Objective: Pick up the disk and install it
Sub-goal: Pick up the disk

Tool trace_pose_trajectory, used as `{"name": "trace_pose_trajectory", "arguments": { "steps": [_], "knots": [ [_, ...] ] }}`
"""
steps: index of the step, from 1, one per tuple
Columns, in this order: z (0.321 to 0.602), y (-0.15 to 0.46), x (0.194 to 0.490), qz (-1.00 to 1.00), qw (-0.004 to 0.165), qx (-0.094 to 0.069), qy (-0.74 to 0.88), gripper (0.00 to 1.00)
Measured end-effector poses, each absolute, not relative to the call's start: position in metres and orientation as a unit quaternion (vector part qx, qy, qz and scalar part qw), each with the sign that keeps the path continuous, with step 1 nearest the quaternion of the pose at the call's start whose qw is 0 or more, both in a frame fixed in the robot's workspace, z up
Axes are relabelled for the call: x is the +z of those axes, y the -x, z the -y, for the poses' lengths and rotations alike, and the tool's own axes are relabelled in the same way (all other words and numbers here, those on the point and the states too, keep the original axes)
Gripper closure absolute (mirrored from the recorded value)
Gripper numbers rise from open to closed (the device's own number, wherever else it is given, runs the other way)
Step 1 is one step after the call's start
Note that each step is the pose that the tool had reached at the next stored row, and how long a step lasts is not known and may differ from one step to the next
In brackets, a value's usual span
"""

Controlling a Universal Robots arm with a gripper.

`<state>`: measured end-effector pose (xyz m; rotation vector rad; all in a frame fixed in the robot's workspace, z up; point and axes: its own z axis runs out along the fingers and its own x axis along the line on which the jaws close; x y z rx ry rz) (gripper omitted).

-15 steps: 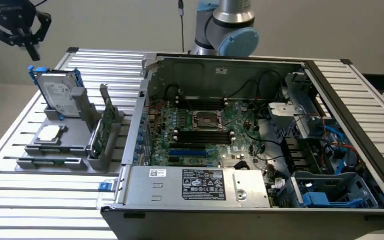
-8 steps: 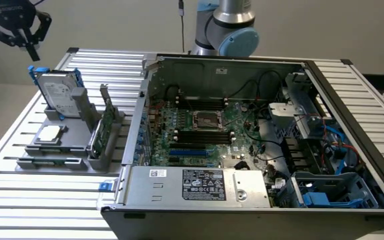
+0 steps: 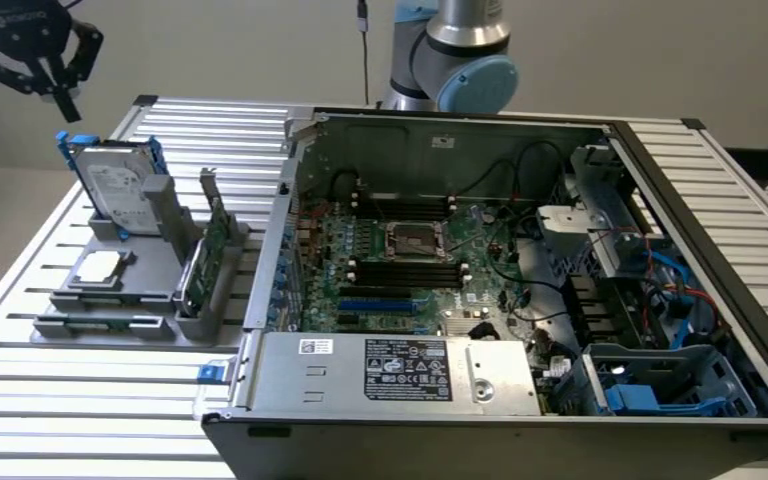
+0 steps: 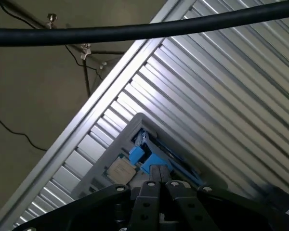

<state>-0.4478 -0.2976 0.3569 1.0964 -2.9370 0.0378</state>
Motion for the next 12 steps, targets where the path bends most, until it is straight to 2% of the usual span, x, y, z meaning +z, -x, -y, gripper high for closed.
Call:
{"name": "trace_pose_trajectory", "arguments": {
  "steps": [12],
  "knots": [
    [0.2976,0.4479,0.3563,0.893,0.002,0.012,-0.449,0.89]
  ]
}}
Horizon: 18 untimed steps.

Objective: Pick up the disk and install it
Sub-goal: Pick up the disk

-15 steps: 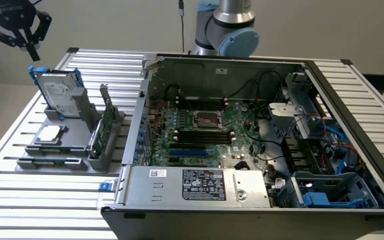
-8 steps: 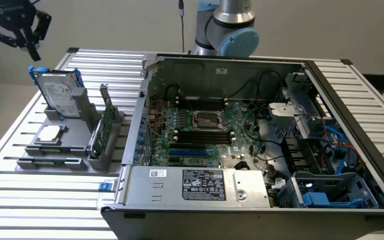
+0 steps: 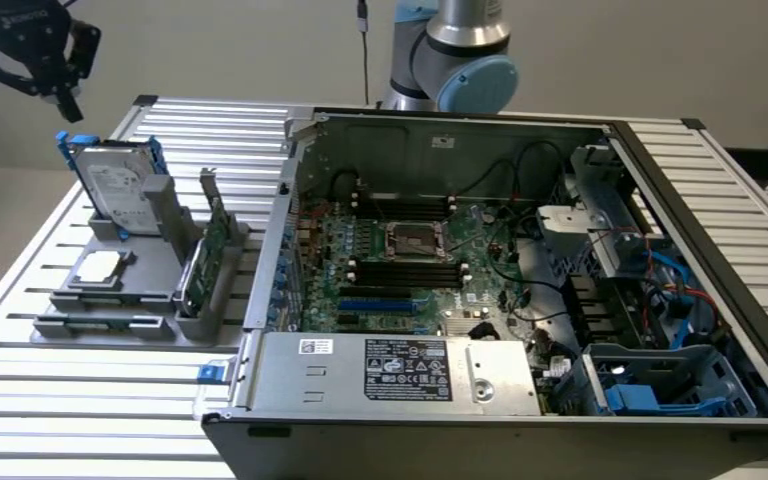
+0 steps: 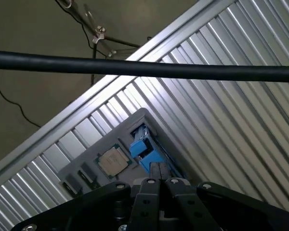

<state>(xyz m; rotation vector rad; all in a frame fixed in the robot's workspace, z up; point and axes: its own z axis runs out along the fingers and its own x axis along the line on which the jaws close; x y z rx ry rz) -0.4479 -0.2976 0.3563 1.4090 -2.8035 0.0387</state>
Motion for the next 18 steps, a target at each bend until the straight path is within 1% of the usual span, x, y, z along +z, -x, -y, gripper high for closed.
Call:
{"name": "trace_pose_trajectory", "arguments": {
  "steps": [18],
  "knots": [
    [0.2976,0.4479,0.3555,0.808,0.0,0.012,-0.589,0.89]
  ]
}}
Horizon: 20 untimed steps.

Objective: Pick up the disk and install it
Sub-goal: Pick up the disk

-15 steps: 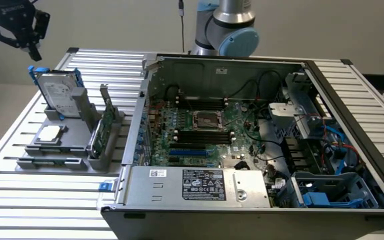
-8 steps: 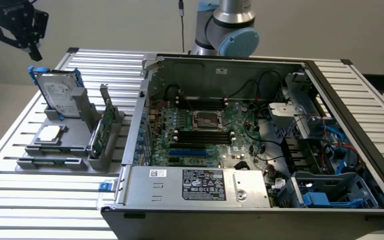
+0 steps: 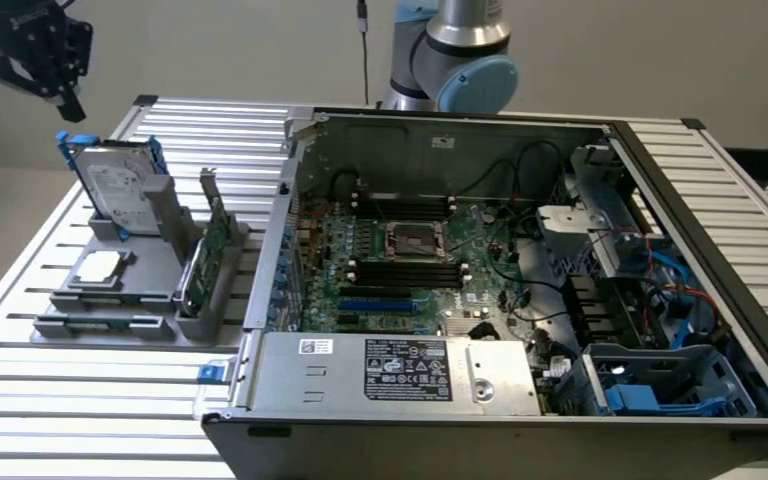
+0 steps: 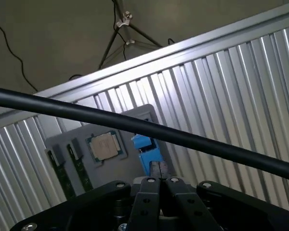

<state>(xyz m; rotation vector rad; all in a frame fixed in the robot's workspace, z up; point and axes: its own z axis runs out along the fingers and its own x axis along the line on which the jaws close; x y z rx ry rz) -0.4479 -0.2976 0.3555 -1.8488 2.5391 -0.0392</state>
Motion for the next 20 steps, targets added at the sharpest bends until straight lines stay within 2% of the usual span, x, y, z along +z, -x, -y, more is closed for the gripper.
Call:
{"name": "trace_pose_trajectory", "arguments": {
  "steps": [20],
  "knots": [
    [0.2976,0.448,0.3547,-0.719,0.001,-0.011,0.695,0.88]
  ]
}}
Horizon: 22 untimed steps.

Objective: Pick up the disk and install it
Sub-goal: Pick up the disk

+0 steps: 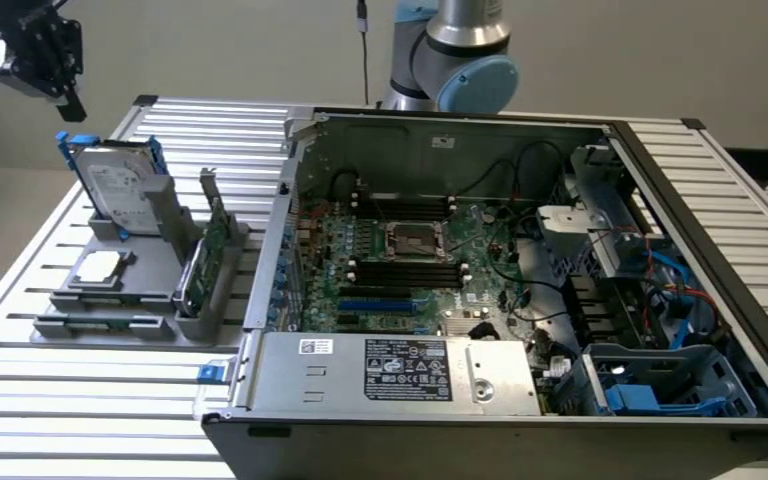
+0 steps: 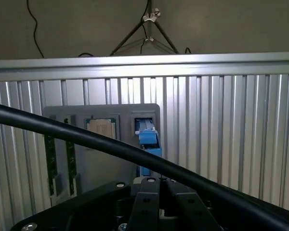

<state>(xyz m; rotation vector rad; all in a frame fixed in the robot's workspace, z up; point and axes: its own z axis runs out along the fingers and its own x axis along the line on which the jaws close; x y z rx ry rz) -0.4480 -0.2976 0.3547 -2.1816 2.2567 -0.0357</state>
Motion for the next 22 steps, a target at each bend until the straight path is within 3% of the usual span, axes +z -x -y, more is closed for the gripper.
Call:
{"name": "trace_pose_trajectory", "arguments": {
  "steps": [2,4,5,8,10,11,22],
  "knots": [
    [0.298,0.448,0.354,-0.719,0.001,-0.011,0.695,0.83],
    [0.298,0.448,0.35,-0.718,0.001,-0.011,0.696,0.7],
    [0.298,0.448,0.348,-0.718,0.001,-0.011,0.696,0.7],
    [0.299,0.448,0.343,-0.714,0.001,-0.011,0.7,0.52],
    [0.299,0.448,0.339,-0.711,0.001,-0.011,0.703,0.52],
    [0.3,0.448,0.337,-0.71,0.0,-0.01,0.704,0.46],
    [0.302,0.448,0.317,-0.698,0.0,-0.01,0.716,0.46]
  ]
}}
